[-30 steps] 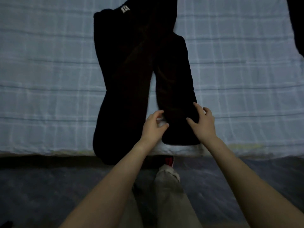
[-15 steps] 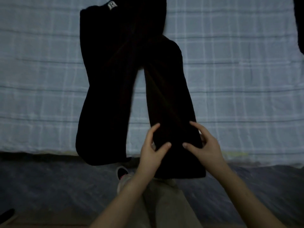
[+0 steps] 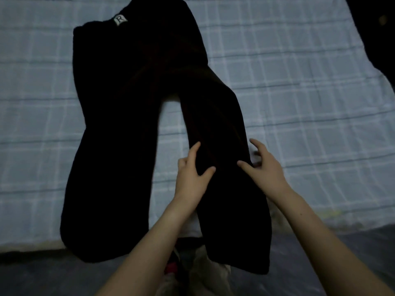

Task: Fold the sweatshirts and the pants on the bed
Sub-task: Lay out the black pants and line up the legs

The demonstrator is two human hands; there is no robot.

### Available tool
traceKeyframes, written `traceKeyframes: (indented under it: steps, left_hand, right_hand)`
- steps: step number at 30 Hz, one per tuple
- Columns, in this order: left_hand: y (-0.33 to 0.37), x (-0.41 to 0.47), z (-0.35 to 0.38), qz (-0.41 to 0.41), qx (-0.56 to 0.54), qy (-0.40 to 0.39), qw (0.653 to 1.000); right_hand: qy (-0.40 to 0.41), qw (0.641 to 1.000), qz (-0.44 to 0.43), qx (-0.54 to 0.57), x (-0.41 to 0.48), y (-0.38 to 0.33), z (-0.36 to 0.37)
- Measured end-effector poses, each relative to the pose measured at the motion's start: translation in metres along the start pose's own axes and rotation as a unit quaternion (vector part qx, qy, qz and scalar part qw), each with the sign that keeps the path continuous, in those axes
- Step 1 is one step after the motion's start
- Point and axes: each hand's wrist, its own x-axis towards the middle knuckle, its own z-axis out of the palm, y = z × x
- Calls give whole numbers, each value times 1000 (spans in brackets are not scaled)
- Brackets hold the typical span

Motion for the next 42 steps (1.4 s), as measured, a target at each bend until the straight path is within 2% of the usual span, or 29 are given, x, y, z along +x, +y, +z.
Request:
traceKeyframes:
  steps: [2, 6, 9, 11, 13, 14, 15, 18, 20, 22, 23, 25, 27, 28, 30, 32, 33, 34, 39, 42]
  left_hand:
    - [6, 14, 5, 13, 4, -3, 1000]
    - [-2, 6, -14, 42, -120, -24, 992]
    - [-20, -7, -41, 16, -131, -29, 991]
    - [-26, -15, -44, 11, -53, -18, 998]
    - [-21, -19, -38, 67, 99, 38, 992]
    - [-15, -18, -35, 91, 117, 59, 987]
    - [-8, -16, -33, 94, 91, 55, 990]
    - [19, -8, -24, 14, -101, -37, 994]
    - [31, -7, -16, 24, -81, -61, 995]
    - [34, -7, -11, 69, -21, -42, 997]
    - [33, -6, -12, 84, -16, -27, 996]
    - [26, -6, -18, 80, -58, 9, 995]
    - [18, -12, -28, 41, -158, 11, 987]
    - [13, -16, -34, 23, -214, -3, 976]
    - [6, -26, -44, -8, -293, -34, 956]
    - [1, -33, -46, -30, -317, -45, 947]
    - [-1, -35, -46, -37, -324, -43, 944]
    - [-1, -37, -45, -37, -327, -40, 944]
    - [10, -53, -34, 42, -321, -53, 945]
    - [12, -58, -9, -5, -293, -49, 955]
  right_hand:
    - [6, 999, -19, 29, 5, -4, 12]
    - [50, 989, -65, 122, -16, 5, 9]
    - [30, 993, -41, 104, -27, 7, 8]
    - [14, 995, -35, 96, -33, 4, 13]
    - [5, 990, -43, 130, -39, -3, 17]
    - [-7, 983, -45, 176, -43, -7, 18]
    - [-31, 972, -42, 227, -46, -11, 20]
    - [-169, 930, 8, 325, -56, -18, 27]
    - [-260, 910, 25, 321, -57, -20, 24]
    - [-282, 895, 37, 343, -52, -20, 19]
    - [-264, 898, 44, 349, -49, -21, 18]
    - [-162, 932, 47, 321, -45, -17, 19]
    - [-54, 972, 29, 227, -36, -20, 25]
    - [-48, 981, 9, 189, -33, -26, 30]
    - [-83, 966, 15, 246, -32, -39, 45]
    - [-123, 942, 25, 311, -32, -53, 62]
    - [-115, 944, 15, 310, -33, -58, 68]
    - [-93, 948, 5, 306, -35, -62, 70]
    - [125, 960, -56, 243, -61, -58, 31]
    - [159, 975, -12, 152, -72, -34, 18]
